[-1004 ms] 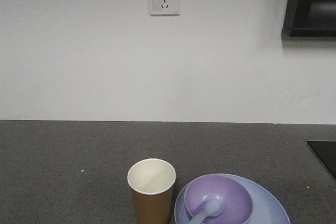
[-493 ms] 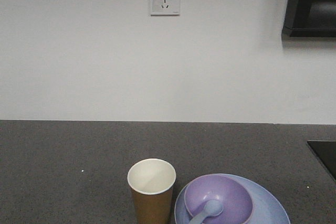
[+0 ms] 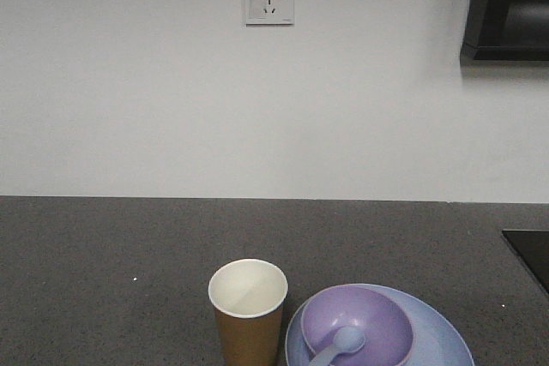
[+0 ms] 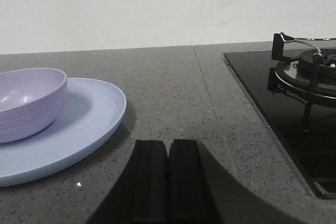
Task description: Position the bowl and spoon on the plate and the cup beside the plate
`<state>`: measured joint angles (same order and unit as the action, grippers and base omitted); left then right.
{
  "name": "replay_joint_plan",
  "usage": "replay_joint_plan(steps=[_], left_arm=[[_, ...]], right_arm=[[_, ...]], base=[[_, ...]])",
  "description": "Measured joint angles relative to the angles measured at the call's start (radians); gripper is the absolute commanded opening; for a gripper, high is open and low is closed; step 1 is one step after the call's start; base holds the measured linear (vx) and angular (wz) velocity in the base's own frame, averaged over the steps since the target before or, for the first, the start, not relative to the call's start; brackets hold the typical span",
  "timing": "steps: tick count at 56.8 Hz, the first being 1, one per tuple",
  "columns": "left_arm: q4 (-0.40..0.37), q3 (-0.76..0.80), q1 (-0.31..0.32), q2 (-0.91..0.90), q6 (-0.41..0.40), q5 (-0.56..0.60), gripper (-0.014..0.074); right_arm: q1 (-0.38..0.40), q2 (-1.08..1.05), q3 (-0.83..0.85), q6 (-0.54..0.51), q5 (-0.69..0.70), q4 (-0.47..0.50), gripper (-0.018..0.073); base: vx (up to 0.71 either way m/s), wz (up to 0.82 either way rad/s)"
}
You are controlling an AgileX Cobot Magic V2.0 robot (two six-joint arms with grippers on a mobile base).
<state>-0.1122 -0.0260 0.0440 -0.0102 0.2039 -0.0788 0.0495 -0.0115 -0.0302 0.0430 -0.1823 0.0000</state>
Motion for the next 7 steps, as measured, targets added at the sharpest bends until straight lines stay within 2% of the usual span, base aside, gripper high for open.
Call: replay_joint_plan(steps=[7], left_arm=[[0.0, 0.0, 0.0, 0.0, 0.0, 0.0, -0.0003]], right_arm=[[0.0, 0.0, 0.0, 0.0, 0.0, 0.0, -0.0011]], base=[[0.0, 0.0]])
